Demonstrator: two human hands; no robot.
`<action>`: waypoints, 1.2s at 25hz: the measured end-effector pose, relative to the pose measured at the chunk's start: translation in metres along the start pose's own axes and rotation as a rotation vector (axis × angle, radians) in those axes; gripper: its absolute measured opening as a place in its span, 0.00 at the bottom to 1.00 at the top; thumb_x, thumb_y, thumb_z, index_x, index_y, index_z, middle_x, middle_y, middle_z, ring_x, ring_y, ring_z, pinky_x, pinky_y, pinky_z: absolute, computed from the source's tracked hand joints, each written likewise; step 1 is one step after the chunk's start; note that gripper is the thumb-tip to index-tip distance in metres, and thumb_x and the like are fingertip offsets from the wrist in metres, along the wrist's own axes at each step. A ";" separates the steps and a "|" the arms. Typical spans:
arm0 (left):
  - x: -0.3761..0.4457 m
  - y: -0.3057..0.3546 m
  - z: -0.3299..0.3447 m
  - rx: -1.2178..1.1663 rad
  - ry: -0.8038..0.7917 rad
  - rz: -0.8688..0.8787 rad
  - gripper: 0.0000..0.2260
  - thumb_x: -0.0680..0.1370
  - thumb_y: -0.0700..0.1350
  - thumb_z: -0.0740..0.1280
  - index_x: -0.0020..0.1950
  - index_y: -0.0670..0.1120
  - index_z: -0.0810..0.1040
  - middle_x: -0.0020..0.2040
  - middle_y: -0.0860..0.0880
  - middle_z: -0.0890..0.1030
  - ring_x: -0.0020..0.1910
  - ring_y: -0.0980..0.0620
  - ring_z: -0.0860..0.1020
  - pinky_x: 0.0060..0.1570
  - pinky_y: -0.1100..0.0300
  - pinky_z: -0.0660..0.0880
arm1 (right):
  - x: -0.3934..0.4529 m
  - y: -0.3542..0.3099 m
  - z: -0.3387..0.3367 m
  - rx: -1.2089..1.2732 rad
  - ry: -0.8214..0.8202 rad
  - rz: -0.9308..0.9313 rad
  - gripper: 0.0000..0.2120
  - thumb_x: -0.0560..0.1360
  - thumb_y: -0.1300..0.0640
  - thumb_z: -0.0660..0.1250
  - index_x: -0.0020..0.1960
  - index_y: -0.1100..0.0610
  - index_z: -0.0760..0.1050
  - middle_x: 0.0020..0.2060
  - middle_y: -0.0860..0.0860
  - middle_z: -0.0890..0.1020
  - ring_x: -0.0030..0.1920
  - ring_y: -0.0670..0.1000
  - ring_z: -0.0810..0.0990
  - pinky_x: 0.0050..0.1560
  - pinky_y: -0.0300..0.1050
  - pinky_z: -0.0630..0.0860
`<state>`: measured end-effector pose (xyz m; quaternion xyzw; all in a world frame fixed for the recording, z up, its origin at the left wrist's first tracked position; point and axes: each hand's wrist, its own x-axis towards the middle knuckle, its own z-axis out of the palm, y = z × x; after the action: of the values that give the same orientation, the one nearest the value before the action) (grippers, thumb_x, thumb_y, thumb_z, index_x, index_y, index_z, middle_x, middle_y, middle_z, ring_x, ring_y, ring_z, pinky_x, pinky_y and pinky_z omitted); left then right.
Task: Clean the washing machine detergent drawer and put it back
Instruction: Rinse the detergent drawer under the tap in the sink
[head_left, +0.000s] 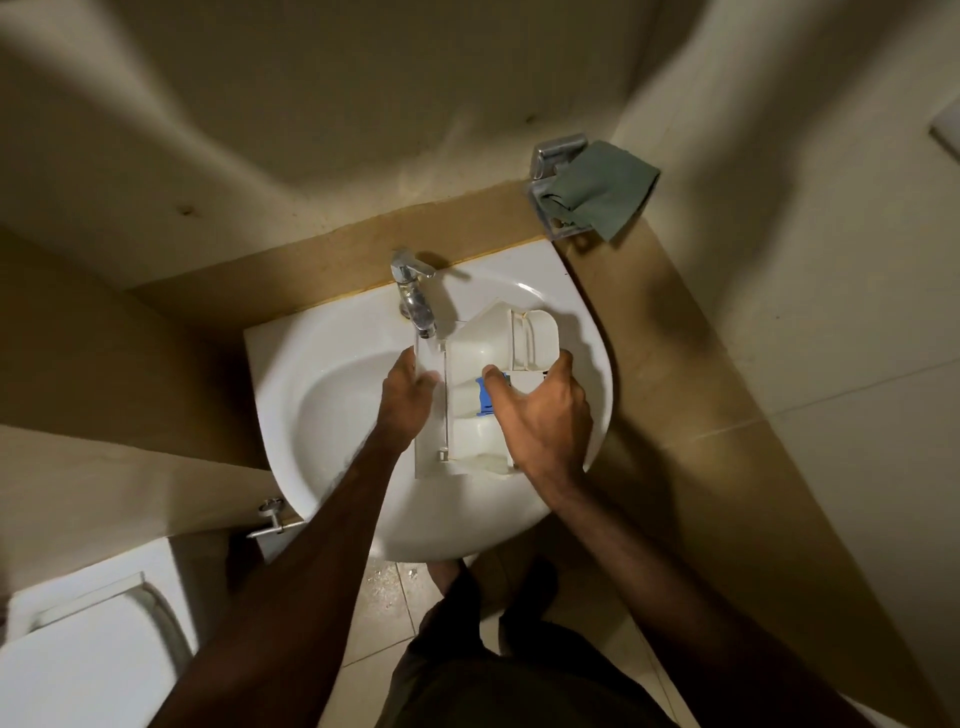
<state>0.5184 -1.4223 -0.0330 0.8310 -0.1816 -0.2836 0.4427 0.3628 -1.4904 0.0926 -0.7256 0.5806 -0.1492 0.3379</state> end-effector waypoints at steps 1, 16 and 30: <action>-0.002 0.002 0.003 0.071 0.085 0.035 0.07 0.82 0.39 0.63 0.57 0.38 0.77 0.48 0.46 0.81 0.44 0.47 0.77 0.44 0.58 0.72 | -0.004 0.000 0.002 0.024 0.008 -0.003 0.33 0.70 0.34 0.72 0.62 0.57 0.71 0.51 0.55 0.83 0.51 0.59 0.83 0.54 0.58 0.81; 0.003 0.002 -0.004 -0.021 0.054 0.062 0.12 0.84 0.52 0.64 0.51 0.47 0.83 0.43 0.52 0.82 0.41 0.53 0.76 0.42 0.66 0.69 | -0.021 -0.003 0.006 0.245 0.124 0.068 0.33 0.69 0.32 0.70 0.64 0.54 0.73 0.53 0.49 0.84 0.54 0.55 0.84 0.55 0.56 0.82; 0.023 0.004 -0.017 0.432 0.043 0.028 0.20 0.84 0.59 0.57 0.53 0.46 0.82 0.52 0.41 0.84 0.52 0.37 0.80 0.49 0.50 0.74 | -0.006 -0.018 0.021 0.493 0.179 0.210 0.29 0.65 0.38 0.76 0.58 0.52 0.73 0.50 0.45 0.85 0.51 0.51 0.85 0.55 0.56 0.84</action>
<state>0.5465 -1.4264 -0.0290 0.9098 -0.2404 -0.2142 0.2619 0.3868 -1.4765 0.0903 -0.5413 0.6263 -0.3136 0.4652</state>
